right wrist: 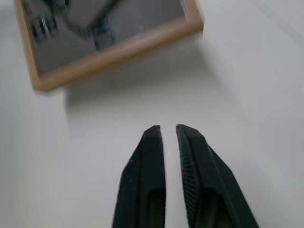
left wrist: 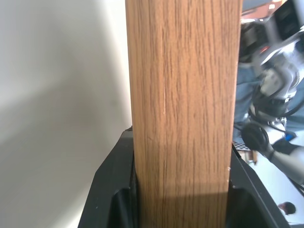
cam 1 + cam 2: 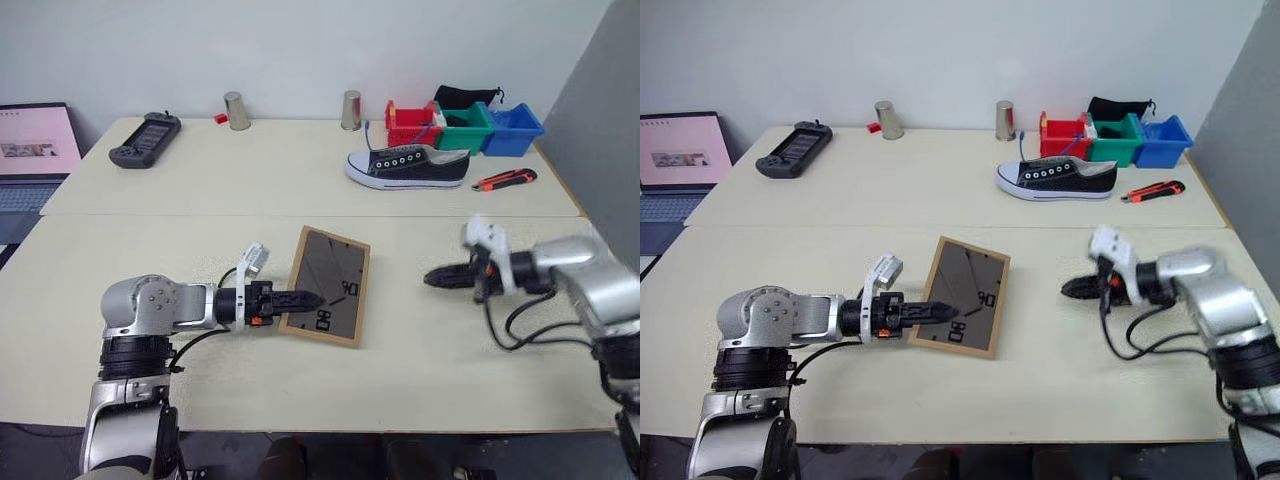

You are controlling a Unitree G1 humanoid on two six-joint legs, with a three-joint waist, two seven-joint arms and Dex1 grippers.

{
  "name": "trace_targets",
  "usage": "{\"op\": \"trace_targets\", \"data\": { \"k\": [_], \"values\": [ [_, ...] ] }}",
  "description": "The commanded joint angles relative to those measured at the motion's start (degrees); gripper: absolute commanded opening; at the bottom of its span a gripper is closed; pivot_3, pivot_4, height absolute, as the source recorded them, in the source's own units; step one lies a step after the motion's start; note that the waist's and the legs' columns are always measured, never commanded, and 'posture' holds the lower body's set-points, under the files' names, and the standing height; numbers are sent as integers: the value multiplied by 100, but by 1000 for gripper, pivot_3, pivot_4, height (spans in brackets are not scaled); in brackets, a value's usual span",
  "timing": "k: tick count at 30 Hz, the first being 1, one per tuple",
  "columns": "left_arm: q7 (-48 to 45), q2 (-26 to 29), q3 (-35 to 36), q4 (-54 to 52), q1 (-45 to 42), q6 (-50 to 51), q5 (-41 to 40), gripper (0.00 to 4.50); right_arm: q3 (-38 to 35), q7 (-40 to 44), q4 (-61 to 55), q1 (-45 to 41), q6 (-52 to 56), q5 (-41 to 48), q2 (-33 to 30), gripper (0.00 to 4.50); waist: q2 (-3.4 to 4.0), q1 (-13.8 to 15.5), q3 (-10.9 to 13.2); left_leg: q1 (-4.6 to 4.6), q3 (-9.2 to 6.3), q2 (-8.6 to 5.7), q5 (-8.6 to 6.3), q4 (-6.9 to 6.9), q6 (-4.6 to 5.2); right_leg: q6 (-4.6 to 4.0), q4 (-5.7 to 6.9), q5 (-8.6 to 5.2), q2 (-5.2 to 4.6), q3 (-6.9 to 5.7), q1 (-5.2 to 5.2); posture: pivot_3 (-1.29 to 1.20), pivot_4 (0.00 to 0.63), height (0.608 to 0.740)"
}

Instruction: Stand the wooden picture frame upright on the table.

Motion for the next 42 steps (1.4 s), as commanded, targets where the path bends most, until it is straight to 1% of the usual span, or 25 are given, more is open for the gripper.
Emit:
{"op": "trace_targets", "data": {
  "k": [1, 3, 4, 5, 7, 12, 22, 24, 28, 31, 34, 42],
  "values": [
    [370, -379, 487, -367, -41, 30, -319, 1351, -318, -364, -200, -863, 1281, 935, 560, 1678, -2, -3, -1, 0, 0, 1, 0, 0, 0, 0, 0, 0, 0, 0, 0, 0, 150, 740],
    [531, -595, 683, -387, -126, 30, -360, 1351, -322, -656, -149, -1101, 1599, 1030, 816, 2115, -2, 9, -1, -2, -4, 1, 0, 0, -1, 0, -1, 0, 0, -3, 0, 0, 150, 740],
    [582, -673, 751, -432, -155, 3, -393, 1351, -287, -794, -112, -1214, 1753, 1047, 932, 2414, -4, 19, -1, -4, -5, 0, 0, 2, -1, 0, -1, 0, -1, -4, 0, 0, 150, 740],
    [621, -729, 777, -496, -162, -76, -409, 1351, -237, -901, -44, -1339, 1917, 1066, 1018, 2533, -4, 28, -1, -11, -6, -1, 1, 2, -1, 0, -6, 0, -2, -6, -2, 0, 150, 740],
    [702, -805, 816, -574, -163, -168, -420, 1351, -157, -1015, 28, -1483, 2088, 1074, 1102, 2533, -4, 68, -1, -15, -6, -5, 3, 3, -5, 0, -10, 1, -7, -6, -5, 0, 150, 740],
    [881, -1071, 841, -830, -39, -319, -491, 1351, 131, -1302, 326, -1770, 2110, 926, 1307, 2533, -4, 142, -1, -23, 0, -10, 6, -1, -11, 0, -19, 1, -13, -4, -15, 0, 150, 740],
    [1065, -1145, 812, -940, 7, -409, -605, 1351, 418, -1461, 640, -1868, 1885, 798, 1630, 2533, -4, 141, -1, -23, 2, -7, 5, -2, -9, 1, -19, 2, -10, -5, -16, 0, 150, 740],
    [1081, -1115, 838, -919, -6, -425, -599, 1351, 422, -1400, 757, -1873, 1721, 727, 1566, 2533, -4, 141, -1, -23, 2, -8, 5, -3, -9, 1, -19, 2, -10, -5, -17, 0, 150, 740],
    [1105, -1004, 919, -898, 60, -457, -591, 1351, 401, -1258, 1114, -1767, 1261, 413, 1085, 2533, -4, 155, -1, -24, 3, -8, 5, -2, -9, 2, -19, 2, -11, -5, -17, 0, 150, 740],
    [1107, -952, 891, -904, 126, -472, -619, 1351, 408, -1203, 1107, -1727, 1153, 395, 981, 2533, -4, 151, -1, -25, 4, -10, 4, -3, -8, 2, -24, 2, -11, -4, -16, 0, 150, 740],
    [1096, -950, 801, -846, 95, -508, -599, 1351, 379, -1284, 813, -1722, 1392, 639, 1234, 2533, -4, 96, -1, -25, 8, -6, 4, -6, -9, 2, -26, 2, -10, -3, -18, 0, 150, 740],
    [975, -830, 587, -652, -52, -664, -527, 1351, 487, -1570, 614, -1681, 1671, 706, 1759, 2533, -4, 58, -1, -24, 5, -3, 5, -3, -10, 6, -20, 5, -6, -3, -17, 0, 150, 740]
  ]
}}
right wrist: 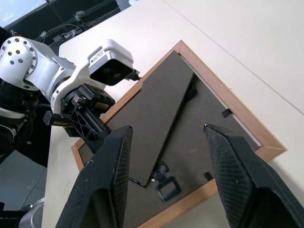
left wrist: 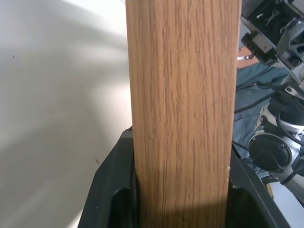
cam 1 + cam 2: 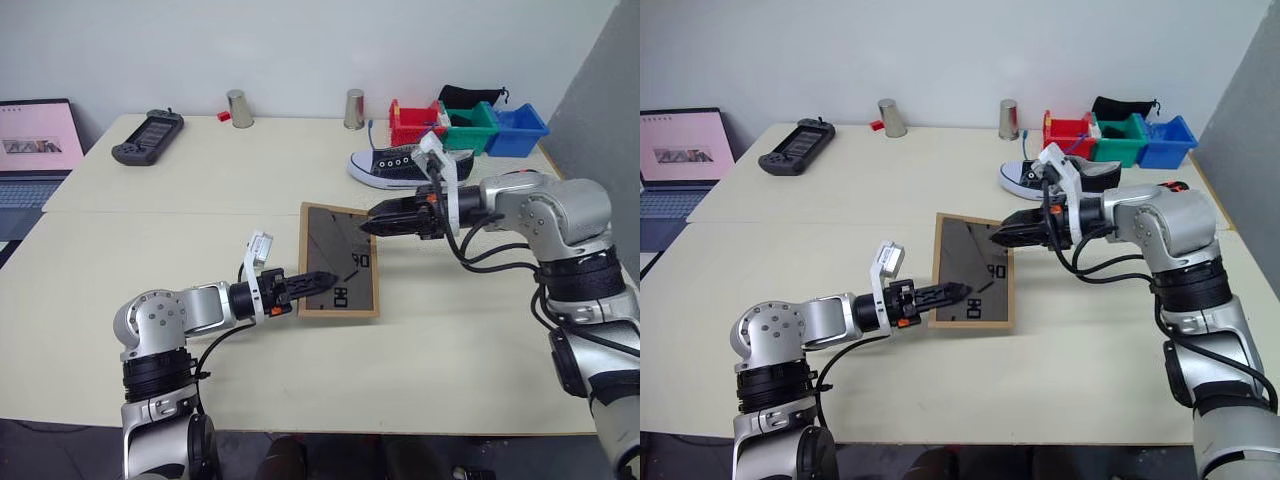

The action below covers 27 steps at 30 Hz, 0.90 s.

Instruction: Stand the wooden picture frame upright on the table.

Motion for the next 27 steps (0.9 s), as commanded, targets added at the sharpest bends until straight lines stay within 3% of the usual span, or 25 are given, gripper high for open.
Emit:
{"op": "trace_targets", "data": {
  "k": [1, 27],
  "values": [
    [-208, 86, -89, -44, -139, -165, -182, 1351, -23, -141, -262, -7, 168, 119, 128, 2533, 0, -1, 0, 0, 0, 0, 0, 0, 0, 0, 0, 0, 0, 0, 0, 0, 150, 740],
    [-201, 108, -196, -208, 32, -238, -309, 1351, 41, -525, 312, -262, 322, 47, 729, 2533, 0, -53, 0, 0, 1, 0, -1, -3, 2, 0, 0, 0, 0, 1, -3, 0, 150, 740]
  ]
}}
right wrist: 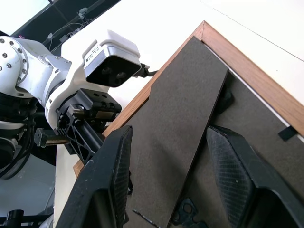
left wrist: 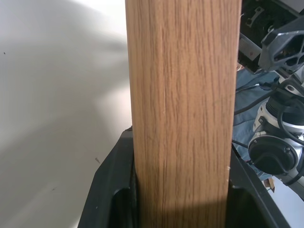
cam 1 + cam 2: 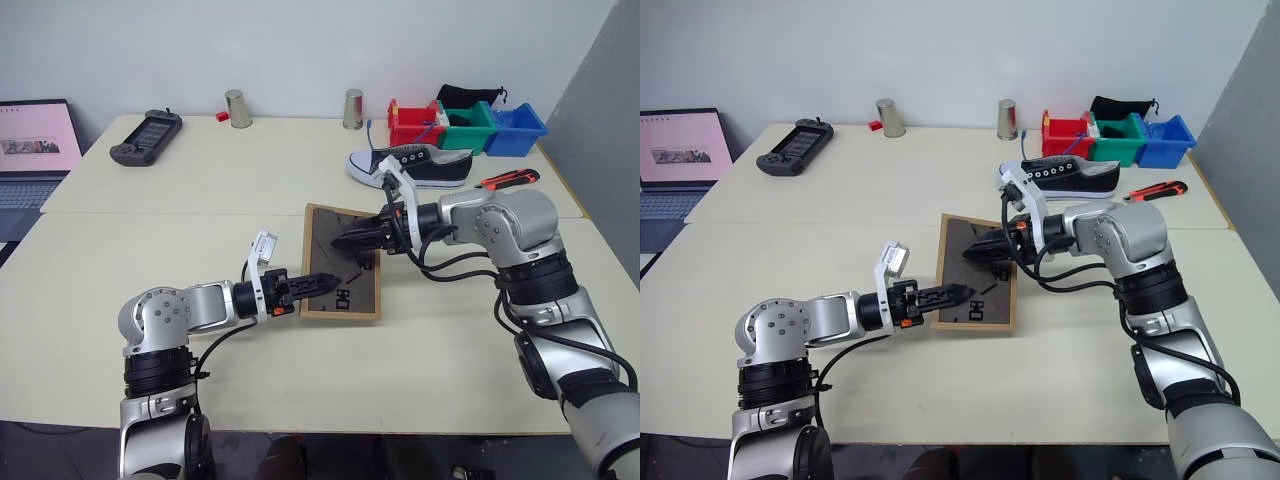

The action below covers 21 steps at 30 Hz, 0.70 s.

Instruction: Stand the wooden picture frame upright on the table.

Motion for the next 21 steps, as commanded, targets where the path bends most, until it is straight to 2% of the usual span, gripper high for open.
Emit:
{"op": "trace_targets", "data": {
  "k": [1, 5, 12, 21],
  "values": [
    [-92, 3, 81, -221, -37, -103, -278, 1351, -253, 55, -128, -199, 122, 241, 80, 2533, 0, 0, 0, 0, 0, 0, 0, 0, 0, 0, 0, 0, 0, 0, 0, 0, 150, 740],
    [-61, 18, 73, -169, -51, -137, -244, 1351, -602, 241, -410, -220, 537, 793, 149, 2533, 0, 2, 0, -1, -1, 0, 0, 0, 0, 0, 0, 0, 0, 0, 0, 0, 150, 740],
    [-58, 88, 78, -88, -128, -147, -284, 1351, -644, 739, -1155, 90, 738, 1350, -179, 2533, 1, 1, 0, 0, -1, 0, -4, -1, 6, 0, -1, 0, 0, -1, 0, 0, 150, 740],
    [-63, 133, -20, 17, -183, -243, -322, 1351, -728, 820, -1390, 236, 684, 1559, -351, 2533, 0, 3, 0, 0, 0, 0, -4, -1, 7, 0, -1, 0, 1, 0, 0, 0, 150, 740]
  ]
}}
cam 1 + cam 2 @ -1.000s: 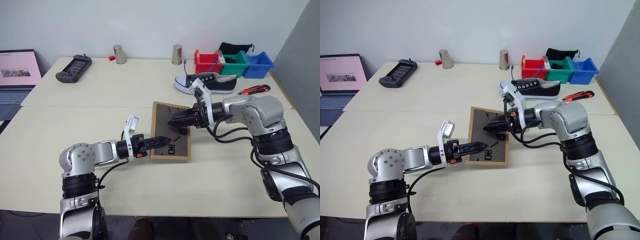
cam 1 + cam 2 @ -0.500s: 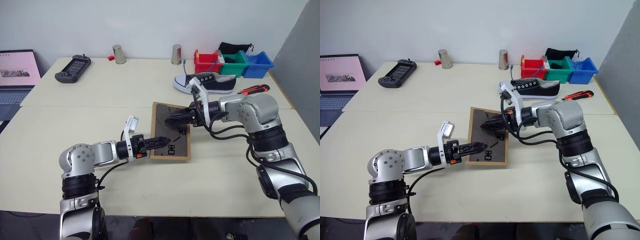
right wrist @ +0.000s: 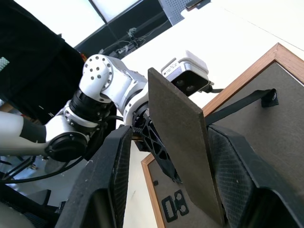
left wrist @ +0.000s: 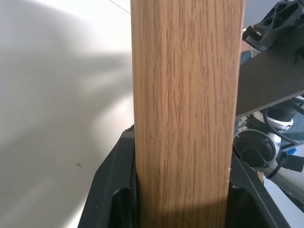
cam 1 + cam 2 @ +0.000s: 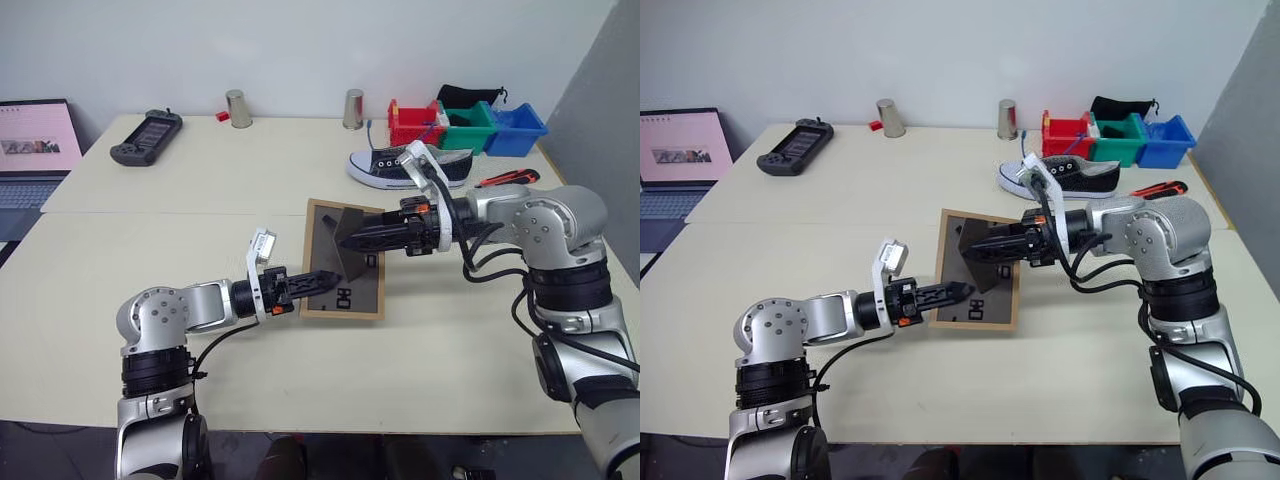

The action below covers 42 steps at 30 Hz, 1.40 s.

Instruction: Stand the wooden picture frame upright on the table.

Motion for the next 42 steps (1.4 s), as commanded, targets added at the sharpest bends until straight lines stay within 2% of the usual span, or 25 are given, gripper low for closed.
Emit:
{"op": "trace_targets", "data": {
  "k": [1, 9, 15, 20, 23, 26, 28, 31, 33, 36, 37, 42],
  "values": [
    [65, 52, 59, 9, -150, -154, -45, 1351, -8, 244, -385, -16, -21, 374, 23, 2533, 0, -1, 0, 0, 1, 0, 0, 0, 0, 0, 0, 0, 0, 0, 0, 0, 150, 740],
    [55, 95, 91, -28, -146, -43, -178, 1351, 15, 336, -120, 220, -313, 79, -444, 2533, 0, 3, 0, -1, 1, -1, 0, 0, 0, 0, -2, 0, -1, 0, 0, 0, 150, 740],
    [24, 300, 170, 20, -201, 171, -321, 1351, 103, 843, 426, 600, -813, -335, -1468, 2533, -2, 31, 2, -2, 1, -3, -1, 0, 1, 0, -6, 0, -1, 0, 2, 0, 150, 740],
    [125, 346, 354, 172, -285, 307, -401, 1351, 60, 1137, 420, 821, -986, -383, -1944, 2533, -3, 26, 3, -2, 4, -1, -1, -2, 1, 1, -10, 0, 0, 1, 2, 0, 150, 740],
    [598, 90, 957, 553, -560, 669, -599, 1351, 58, 1218, -91, 1122, -1598, -611, -2183, 2533, -5, 23, 4, -3, 3, -1, -1, -2, 1, 1, -11, 0, 0, 0, 2, 0, 150, 740],
    [1312, -52, 1304, 1068, -711, 767, -1184, 1351, 277, 1476, -834, 1666, -2930, -1216, -2496, 2533, -8, 90, 5, -5, 0, -1, -1, 0, 1, 3, -15, -1, -1, -4, 3, 0, 150, 740],
    [1757, -84, 1332, 1234, -686, 767, -1616, 1351, 260, 1524, -1066, 1879, -3387, -1362, -2523, 2533, -9, 91, 5, -6, 4, -1, -1, -2, 0, 11, -27, 3, -1, 0, 4, 0, 150, 740],
    [2874, -353, 1676, 1696, -718, 739, -2674, 1351, 77, 1433, -1217, 2404, -5524, -1965, -2185, 2533, -11, 106, 5, -5, 7, -2, 3, 2, -8, 20, -38, 9, -6, 5, 13, 0, 150, 740],
    [3646, -401, 1542, 1715, -576, 408, -3595, 1351, 61, 1353, -1002, 2621, -7025, -2481, -2011, 2533, -13, 142, 4, -4, 6, -2, 3, 6, -8, 25, -39, 11, -6, 4, 17, 0, 150, 740],
    [4884, -369, 839, 1244, -98, -529, -5287, 1351, -5, 1036, -254, 2711, -9363, -3172, -1643, 2533, -16, 145, 5, -1, 5, -1, 5, 11, -12, 35, -41, 18, -11, 8, 24, 0, 150, 740],
    [5137, -437, 737, 1093, 19, -721, -5508, 1351, -9, 848, 72, 2700, -10365, -3489, -1539, 2533, -17, 144, 4, 1, 13, -4, 8, 12, -18, 36, -39, 19, -12, 16, 25, 0, 150, 740],
    [5645, -1014, 532, 253, 397, -1288, -5578, 1351, -50, -313, 1659, 2232, -13482, -4860, -1047, 2533, -23, 197, 1, 13, 20, -10, 11, 16, -23, 42, -43, 24, -17, 24, 37, 0, 150, 740]
  ]
}}
